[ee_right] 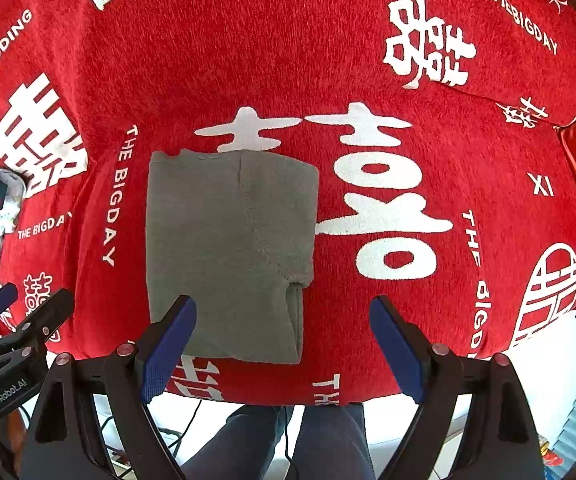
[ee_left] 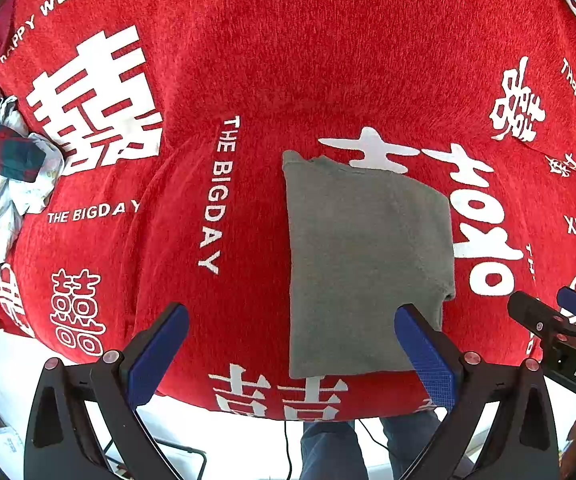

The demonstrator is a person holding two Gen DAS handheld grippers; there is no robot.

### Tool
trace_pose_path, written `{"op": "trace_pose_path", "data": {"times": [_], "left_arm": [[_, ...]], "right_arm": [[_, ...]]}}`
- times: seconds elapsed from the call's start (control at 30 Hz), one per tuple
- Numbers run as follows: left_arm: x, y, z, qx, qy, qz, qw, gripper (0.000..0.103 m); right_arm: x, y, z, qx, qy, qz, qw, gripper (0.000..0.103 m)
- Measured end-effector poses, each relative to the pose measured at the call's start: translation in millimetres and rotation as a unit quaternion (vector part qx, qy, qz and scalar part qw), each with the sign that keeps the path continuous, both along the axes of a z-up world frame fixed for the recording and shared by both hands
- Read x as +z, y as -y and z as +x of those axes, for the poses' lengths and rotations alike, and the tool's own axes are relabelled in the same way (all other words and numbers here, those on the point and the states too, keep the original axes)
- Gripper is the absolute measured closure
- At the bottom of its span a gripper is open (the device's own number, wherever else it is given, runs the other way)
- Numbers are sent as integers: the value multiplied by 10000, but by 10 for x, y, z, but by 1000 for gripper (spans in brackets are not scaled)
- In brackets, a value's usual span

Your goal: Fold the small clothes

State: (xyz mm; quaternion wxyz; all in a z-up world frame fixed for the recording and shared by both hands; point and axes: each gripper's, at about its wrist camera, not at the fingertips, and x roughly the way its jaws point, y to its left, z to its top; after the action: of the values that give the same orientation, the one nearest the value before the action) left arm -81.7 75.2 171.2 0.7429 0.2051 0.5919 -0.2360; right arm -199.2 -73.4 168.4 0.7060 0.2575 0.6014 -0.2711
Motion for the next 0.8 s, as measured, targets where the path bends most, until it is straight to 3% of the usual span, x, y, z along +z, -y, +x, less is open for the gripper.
{"op": "trace_pose_path", "data": {"times": [0.8], "left_arm": [[35,-3,-41,22,-3,-36,10000,0]], "right_arm": [[3,2,-2,1,6,16,10000,13]]}}
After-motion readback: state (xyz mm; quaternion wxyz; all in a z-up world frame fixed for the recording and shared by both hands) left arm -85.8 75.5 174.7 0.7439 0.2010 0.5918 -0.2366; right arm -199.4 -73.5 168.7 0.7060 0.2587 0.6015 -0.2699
